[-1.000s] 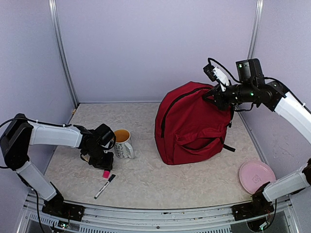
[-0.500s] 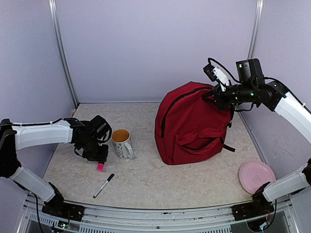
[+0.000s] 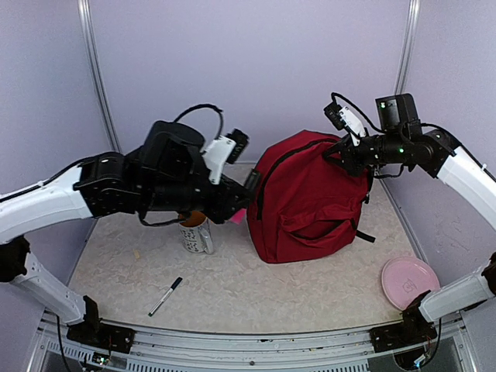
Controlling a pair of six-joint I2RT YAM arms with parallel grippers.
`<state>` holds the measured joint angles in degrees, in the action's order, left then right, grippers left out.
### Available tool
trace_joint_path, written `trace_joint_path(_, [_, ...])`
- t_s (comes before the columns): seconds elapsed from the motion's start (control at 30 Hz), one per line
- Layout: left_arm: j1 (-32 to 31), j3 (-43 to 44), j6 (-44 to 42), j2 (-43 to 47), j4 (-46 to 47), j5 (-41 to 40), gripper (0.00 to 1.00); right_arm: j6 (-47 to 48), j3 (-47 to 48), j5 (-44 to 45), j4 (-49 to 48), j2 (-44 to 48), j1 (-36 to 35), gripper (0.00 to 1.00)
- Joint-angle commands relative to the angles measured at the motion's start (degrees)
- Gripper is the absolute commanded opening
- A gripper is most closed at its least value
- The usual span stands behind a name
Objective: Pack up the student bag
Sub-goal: Place the pen in the lower front pocket of the bag.
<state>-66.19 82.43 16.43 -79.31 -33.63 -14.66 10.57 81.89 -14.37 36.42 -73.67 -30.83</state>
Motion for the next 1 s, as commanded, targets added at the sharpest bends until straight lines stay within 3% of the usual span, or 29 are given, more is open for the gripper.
trace_joint_path(0.0, [-4.37, 9.08, -16.52, -17.35, 5.41, 8.62, 0.15, -1.27, 1.45, -0.29, -1.46, -0.29, 0.00, 0.10])
trace_joint_path(0.13, [-4.64, 25.05, -24.11, -33.44, 0.84, 5.39, 0.14, -1.79, 1.20, -0.59, -1.63, 0.01, 0.00, 0.10])
trace_joint_path(0.3, [-5.31, 40.02, -31.41, -47.52, -0.53, -10.16, 0.13, -2.14, 0.97, -1.33, -1.47, -0.37, -0.02, 0.10])
trace_joint_path(0.43, [-6.82, 40.27, -36.29, -51.13, 5.53, -21.03, 0.14, -1.98, 0.85, -1.38, -1.46, -0.51, 0.06, 0.10])
trace_joint_path(0.57, [-7.27, 38.47, -40.28, -52.15, 11.86, -26.27, 0.14, -1.80, 0.77, -1.63, -1.53, -0.72, -0.02, 0.10])
trace_joint_path(0.97, [-6.01, 39.58, -41.92, -55.52, 14.52, -13.34, 0.16, -1.92, -0.32, -1.20, -1.74, 0.43, 0.03, 0.10])
